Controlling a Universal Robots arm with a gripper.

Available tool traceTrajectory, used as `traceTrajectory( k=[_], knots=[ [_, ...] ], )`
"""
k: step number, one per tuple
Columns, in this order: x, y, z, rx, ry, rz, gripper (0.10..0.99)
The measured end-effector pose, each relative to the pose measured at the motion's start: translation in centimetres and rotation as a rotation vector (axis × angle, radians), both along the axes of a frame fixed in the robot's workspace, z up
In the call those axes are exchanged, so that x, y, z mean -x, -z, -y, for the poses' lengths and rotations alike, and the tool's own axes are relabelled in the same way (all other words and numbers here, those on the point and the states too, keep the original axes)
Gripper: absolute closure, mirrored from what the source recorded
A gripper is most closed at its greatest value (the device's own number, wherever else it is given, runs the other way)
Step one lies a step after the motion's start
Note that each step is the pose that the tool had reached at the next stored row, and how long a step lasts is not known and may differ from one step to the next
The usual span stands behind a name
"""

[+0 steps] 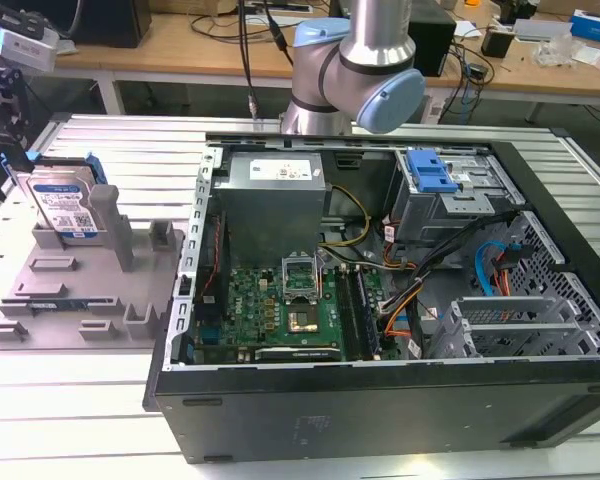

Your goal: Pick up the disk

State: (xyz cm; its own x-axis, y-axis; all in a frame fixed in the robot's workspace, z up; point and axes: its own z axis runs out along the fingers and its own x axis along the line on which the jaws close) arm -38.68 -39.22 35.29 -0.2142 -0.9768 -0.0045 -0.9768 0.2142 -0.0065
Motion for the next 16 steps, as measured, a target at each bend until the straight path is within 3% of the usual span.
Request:
traceTrajectory(
  k=[2, 4, 16],
  knots=[
    [0.01, 0.01, -0.25, 0.003, 0.0, 0.0002, 0.545],
    [-0.01, 0.01, -1.76, 0.013, 0.0, 0.0002, 0.545],
    [0.0, 0.0, -7.04, 0.023, -0.033, 0.0003, 0.545]
  ],
)
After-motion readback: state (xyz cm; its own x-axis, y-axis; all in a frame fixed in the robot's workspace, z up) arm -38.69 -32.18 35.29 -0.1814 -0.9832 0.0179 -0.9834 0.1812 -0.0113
